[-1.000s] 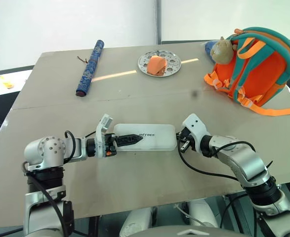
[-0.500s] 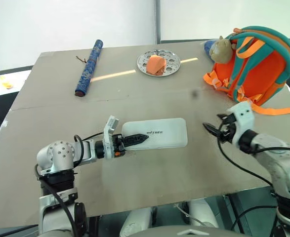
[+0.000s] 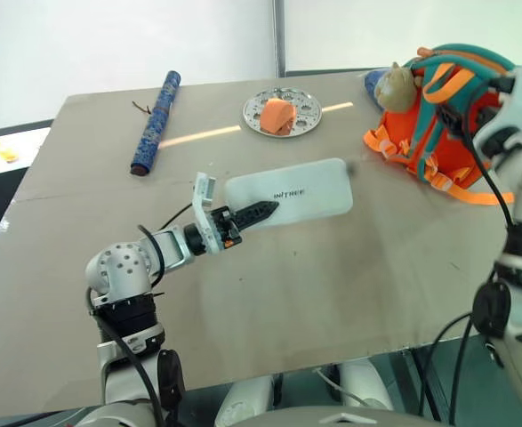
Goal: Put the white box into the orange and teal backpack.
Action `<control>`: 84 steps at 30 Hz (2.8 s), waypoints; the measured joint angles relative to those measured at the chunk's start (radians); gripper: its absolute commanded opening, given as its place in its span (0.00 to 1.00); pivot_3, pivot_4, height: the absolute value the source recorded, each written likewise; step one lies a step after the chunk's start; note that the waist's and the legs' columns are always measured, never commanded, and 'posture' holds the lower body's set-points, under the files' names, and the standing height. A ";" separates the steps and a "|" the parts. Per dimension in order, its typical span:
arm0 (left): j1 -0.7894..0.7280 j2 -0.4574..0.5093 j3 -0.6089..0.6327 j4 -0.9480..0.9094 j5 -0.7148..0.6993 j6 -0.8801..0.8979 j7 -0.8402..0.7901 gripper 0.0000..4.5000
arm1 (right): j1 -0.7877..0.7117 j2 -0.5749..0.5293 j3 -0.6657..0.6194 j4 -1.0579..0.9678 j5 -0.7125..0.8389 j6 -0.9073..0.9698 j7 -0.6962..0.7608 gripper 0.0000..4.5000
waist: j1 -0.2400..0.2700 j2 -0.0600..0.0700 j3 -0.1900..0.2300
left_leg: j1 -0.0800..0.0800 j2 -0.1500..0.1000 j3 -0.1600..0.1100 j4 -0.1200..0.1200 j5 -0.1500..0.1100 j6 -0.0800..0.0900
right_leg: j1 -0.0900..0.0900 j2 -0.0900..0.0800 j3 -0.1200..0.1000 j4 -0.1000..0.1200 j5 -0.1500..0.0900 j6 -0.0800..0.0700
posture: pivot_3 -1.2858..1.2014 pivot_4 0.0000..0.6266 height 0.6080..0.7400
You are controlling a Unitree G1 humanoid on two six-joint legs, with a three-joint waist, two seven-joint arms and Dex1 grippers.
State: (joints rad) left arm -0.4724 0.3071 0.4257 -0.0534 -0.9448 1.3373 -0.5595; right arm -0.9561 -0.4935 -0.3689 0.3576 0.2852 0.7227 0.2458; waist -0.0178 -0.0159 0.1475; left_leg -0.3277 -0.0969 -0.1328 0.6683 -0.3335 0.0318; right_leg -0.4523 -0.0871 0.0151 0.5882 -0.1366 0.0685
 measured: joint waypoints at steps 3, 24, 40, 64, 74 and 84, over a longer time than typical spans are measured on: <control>0.018 -0.003 0.007 -0.018 -0.002 -0.034 0.032 0.58 | -0.103 0.002 0.040 0.216 -0.020 -0.133 0.046 0.60 | -0.001 0.000 0.000 | -0.001 0.000 0.000 -0.001 0.000 0.000 | 0.000 0.000 0.000 -0.002 0.000 0.000 | 0.52 0.24 0.95; -0.026 -0.087 0.119 -0.050 -0.021 -0.455 0.243 0.58 | 0.012 -0.095 0.165 -0.211 0.405 0.040 0.754 0.00 | -0.016 0.002 0.002 | -0.020 0.001 -0.007 0.005 0.000 0.000 | -0.015 -0.001 -0.006 0.002 0.000 0.000 | 0.52 0.24 0.95; 0.021 0.305 0.095 -0.099 -0.066 -0.552 -0.145 0.58 | 0.344 -0.299 0.342 -0.593 0.355 0.091 0.766 0.00 | 0.007 0.000 0.001 | -0.012 0.001 -0.006 0.010 0.000 0.000 | -0.006 -0.003 -0.017 0.001 0.004 -0.003 | 0.52 0.24 0.95; 0.362 0.421 0.125 -0.386 0.009 -0.748 -0.233 0.58 | 0.234 -0.183 0.361 -0.555 0.429 0.137 0.775 0.00 | 0.008 0.000 0.001 | -0.017 0.000 -0.006 0.009 0.000 0.000 | -0.011 -0.004 -0.017 0.000 0.004 -0.003 | 0.52 0.24 0.95; 0.267 0.396 -0.022 -0.301 0.220 -0.991 -0.301 0.58 | 0.214 -0.178 0.315 -0.561 0.543 0.175 0.796 0.00 | 0.023 0.000 0.001 | -0.018 0.000 -0.007 0.008 0.000 0.000 | -0.011 -0.004 -0.018 0.000 0.004 -0.003 | 0.52 0.24 0.95; 0.162 0.386 -0.107 -0.150 0.326 -1.125 -0.361 0.58 | 0.254 -0.206 0.294 -0.624 0.636 0.192 0.813 0.00 | 0.034 0.000 0.001 | -0.019 -0.001 -0.009 0.009 0.000 0.000 | -0.011 -0.005 -0.019 0.000 0.004 -0.003 | 0.52 0.24 0.95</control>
State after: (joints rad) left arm -0.3108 0.6931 0.3187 -0.2033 -0.6192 0.2126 -0.9201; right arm -0.7021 -0.7000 -0.0750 -0.2663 0.9207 0.9144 1.0591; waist 0.0158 -0.0164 0.1488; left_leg -0.3463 -0.0974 -0.1413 0.6778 -0.3338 0.0321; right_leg -0.4634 -0.0917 -0.0041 0.5883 -0.1325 0.0652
